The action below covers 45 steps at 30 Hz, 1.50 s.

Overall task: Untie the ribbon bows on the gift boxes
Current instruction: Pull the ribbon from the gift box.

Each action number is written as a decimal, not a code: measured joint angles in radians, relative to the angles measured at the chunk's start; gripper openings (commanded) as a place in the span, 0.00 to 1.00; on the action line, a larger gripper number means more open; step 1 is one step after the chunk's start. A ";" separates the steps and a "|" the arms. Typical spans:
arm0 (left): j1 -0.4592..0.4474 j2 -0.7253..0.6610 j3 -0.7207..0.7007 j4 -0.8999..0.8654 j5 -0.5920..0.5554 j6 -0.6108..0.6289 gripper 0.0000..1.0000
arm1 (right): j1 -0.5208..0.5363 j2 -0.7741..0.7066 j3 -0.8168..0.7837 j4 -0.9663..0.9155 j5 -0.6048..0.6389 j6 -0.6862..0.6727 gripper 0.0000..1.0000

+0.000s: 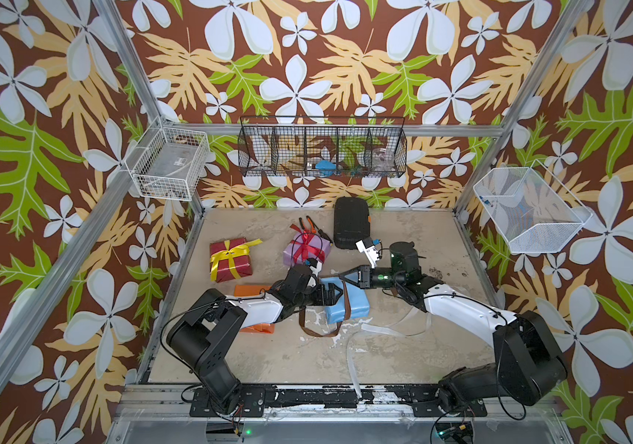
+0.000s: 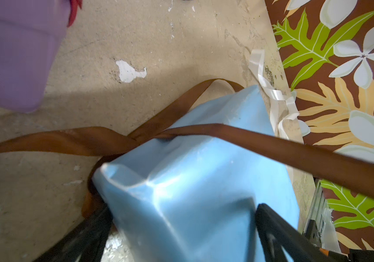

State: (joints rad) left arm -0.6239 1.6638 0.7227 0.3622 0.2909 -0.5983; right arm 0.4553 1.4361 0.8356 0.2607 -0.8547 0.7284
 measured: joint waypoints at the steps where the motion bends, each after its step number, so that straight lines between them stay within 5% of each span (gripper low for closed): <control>1: -0.001 0.000 0.000 0.000 -0.002 0.001 1.00 | -0.001 -0.008 0.009 -0.009 0.000 -0.003 0.00; 45: -0.001 -0.011 0.002 -0.021 -0.047 0.025 1.00 | -0.011 -0.100 0.762 -0.460 0.076 -0.154 0.00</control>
State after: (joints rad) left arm -0.6247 1.6527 0.7246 0.3412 0.2440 -0.5732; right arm 0.4446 1.3361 1.5974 -0.1993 -0.7788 0.5747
